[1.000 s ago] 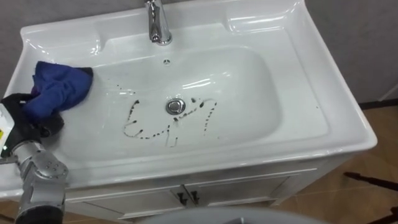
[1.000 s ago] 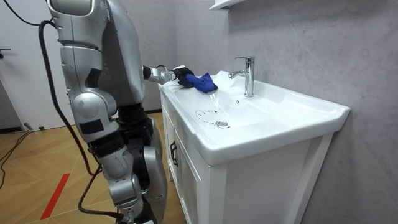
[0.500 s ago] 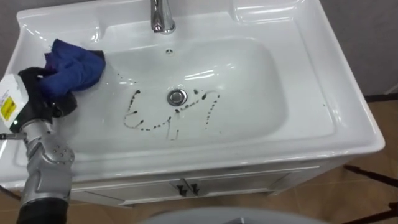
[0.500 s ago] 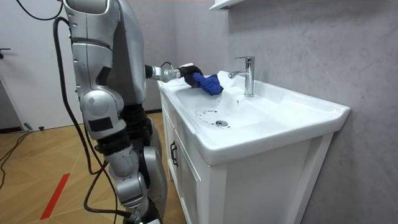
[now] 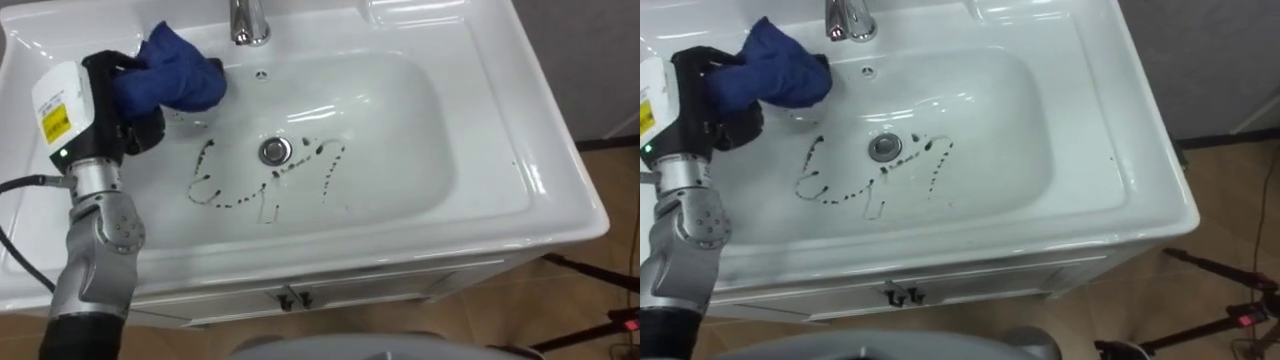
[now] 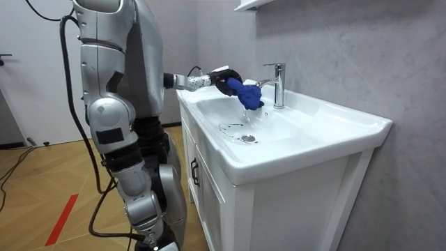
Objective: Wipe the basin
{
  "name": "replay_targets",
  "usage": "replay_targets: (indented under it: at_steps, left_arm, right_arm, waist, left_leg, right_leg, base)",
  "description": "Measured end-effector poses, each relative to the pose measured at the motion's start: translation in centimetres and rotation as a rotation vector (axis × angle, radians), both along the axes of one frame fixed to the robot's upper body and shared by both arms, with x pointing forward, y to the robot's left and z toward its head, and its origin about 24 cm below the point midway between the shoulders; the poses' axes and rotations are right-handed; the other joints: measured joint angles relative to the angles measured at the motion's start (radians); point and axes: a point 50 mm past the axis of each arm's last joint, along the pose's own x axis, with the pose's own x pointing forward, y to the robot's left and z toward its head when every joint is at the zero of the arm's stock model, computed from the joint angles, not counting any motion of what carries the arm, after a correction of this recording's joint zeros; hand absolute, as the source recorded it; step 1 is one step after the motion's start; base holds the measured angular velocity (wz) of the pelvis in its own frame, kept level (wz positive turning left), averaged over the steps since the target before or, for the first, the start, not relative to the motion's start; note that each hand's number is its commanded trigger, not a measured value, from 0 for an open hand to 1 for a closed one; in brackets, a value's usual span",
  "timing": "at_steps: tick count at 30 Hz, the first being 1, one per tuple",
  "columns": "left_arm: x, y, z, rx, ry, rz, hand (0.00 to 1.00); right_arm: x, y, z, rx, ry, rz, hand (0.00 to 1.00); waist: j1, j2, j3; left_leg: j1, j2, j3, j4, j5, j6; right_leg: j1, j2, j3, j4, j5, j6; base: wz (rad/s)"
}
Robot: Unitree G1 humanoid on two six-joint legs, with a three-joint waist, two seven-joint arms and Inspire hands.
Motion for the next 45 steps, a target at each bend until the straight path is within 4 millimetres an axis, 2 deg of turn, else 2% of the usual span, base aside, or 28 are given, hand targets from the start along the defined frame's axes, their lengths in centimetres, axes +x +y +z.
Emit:
replay_targets:
  at_steps: [4,9,15,19,27,31,34,39,45]
  left_arm:
    - [-0.2,0.2,-0.9,0.046,0.048,0.0,1.0]
    - [-0.6,0.3,-2.7,0.119,0.181,-0.002,1.0]
    - [-1.6,1.0,-5.3,0.141,0.377,0.012,1.0]
    - [-2.3,1.2,-6.5,0.165,0.485,0.019,1.0]
    - [-2.8,1.4,-7.3,0.285,0.612,-0.015,1.0]
    - [-3.1,1.1,-8.0,0.326,0.668,-0.034,1.0]
    - [-3.1,0.8,-8.2,0.386,0.701,-0.069,1.0]
    - [-2.7,0.2,-8.1,0.485,0.744,-0.094,1.0]
    - [-2.6,-0.4,-8.1,0.548,0.758,-0.094,1.0]
  right_arm:
    - [-0.1,0.0,0.0,0.003,0.011,0.02,0.0]
    - [-0.7,0.1,-0.1,0.027,0.038,0.015,0.0]
    - [-0.6,0.1,-0.1,0.034,0.049,0.034,0.0]
    - [-0.7,0.0,-0.1,0.025,0.071,0.025,0.0]
    - [-0.5,-0.2,0.0,0.012,0.088,0.015,0.0]
    - [-0.3,-1.1,0.3,-0.015,0.096,0.027,0.0]
    - [0.1,-2.1,0.7,-0.055,0.096,0.062,0.0]
    - [1.0,-2.1,0.8,-0.063,0.083,0.091,0.0]
    - [1.2,-2.1,0.8,-0.072,0.076,0.09,0.0]
  waist:
    - [0.0,0.0,-0.0019]
    - [0.001,0.0,-0.0023]
    - [0.0,0.009,-0.0097]
    - [0.001,0.013,-0.0098]
    - [-0.002,0.021,-0.0113]
    - [-0.002,0.024,-0.0108]
    - [0.0,0.039,-0.0176]
    - [-0.002,0.034,-0.0167]
    - [-0.005,0.02,-0.0157]
  left_leg:
    - [0.001,0.0,0.006,0.002,0.0,0.0]
    - [0.001,0.002,0.011,0.009,0.0,0.0]
    - [0.006,0.003,0.013,0.008,0.0,0.0]
    - [0.012,0.003,0.016,0.009,0.0,0.0]
    - [0.029,0.005,0.035,0.012,0.0,0.0]
    - [0.039,0.005,0.039,0.013,-0.001,-0.001]
    - [0.033,0.005,0.04,0.012,-0.001,-0.001]
    - [0.032,0.005,0.043,0.013,0.001,-0.003]
    - [0.031,0.006,0.043,0.013,0.002,-0.004]
  right_leg:
    - [0.0,0.0,0.006,0.001,0.0,0.0]
    - [0.001,0.001,0.007,0.005,0.001,-0.001]
    - [0.002,0.001,0.014,0.012,0.001,-0.002]
    - [0.004,0.002,0.019,0.014,0.001,-0.002]
    - [-0.006,-0.004,0.031,0.051,-0.013,-0.009]
    - [-0.007,-0.006,0.032,0.07,-0.024,-0.013]
    - [-0.016,-0.007,0.032,0.075,-0.025,-0.013]
    - [-0.022,-0.008,0.034,0.089,-0.034,-0.016]
    - [-0.018,-0.008,0.029,0.083,-0.037,-0.016]
  base:
    - [-0.02]
    - [0.0]
    - [-0.01]
    - [-0.03]
    - [-0.07]
    - [-0.03]
    - [0.0]
    - [0.0]
    - [0.03]
